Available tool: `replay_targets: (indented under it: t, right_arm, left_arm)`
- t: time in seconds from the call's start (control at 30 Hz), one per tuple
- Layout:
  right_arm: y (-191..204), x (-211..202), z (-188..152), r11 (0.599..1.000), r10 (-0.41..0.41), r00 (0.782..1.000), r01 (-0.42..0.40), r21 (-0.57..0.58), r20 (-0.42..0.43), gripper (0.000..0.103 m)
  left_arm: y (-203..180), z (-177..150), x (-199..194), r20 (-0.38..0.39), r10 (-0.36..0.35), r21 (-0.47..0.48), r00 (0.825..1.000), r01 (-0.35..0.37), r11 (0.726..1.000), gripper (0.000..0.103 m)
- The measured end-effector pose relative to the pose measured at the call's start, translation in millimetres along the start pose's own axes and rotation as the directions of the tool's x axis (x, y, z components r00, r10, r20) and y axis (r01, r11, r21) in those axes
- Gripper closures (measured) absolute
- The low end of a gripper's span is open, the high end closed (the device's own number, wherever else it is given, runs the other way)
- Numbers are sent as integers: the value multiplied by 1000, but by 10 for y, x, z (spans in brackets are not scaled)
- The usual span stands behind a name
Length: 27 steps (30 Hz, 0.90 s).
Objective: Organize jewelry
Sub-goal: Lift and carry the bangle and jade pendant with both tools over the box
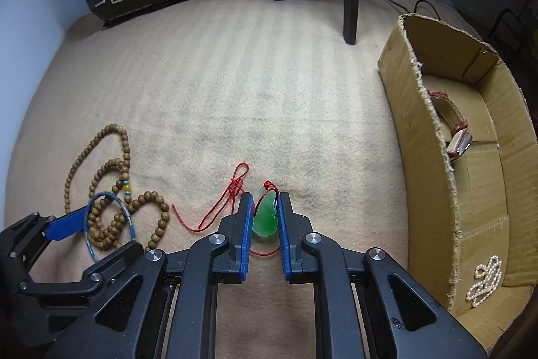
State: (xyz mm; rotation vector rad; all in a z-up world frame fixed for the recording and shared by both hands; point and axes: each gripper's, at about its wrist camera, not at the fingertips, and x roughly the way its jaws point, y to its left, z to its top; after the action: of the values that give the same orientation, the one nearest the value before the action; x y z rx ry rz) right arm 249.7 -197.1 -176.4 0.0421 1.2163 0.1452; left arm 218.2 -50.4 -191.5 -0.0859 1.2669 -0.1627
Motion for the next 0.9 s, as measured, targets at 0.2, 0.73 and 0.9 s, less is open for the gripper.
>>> replay_targets:
  t: [0.2,0.73,0.9]
  right_arm:
    - [9,-86,-19,1000,17,1000,-17,-9,15,90]
    - [-362,-980,-24,994,98,976,-107,36,196,90]
    - [-573,-1313,-37,991,97,955,-118,57,282,90]
  left_arm:
    - [97,8,-139,24,-17,-7,1000,17,1000,30]
    - [-235,-21,-872,160,-150,67,976,141,988,30]
    - [-412,19,-1013,191,-189,97,963,173,980,30]
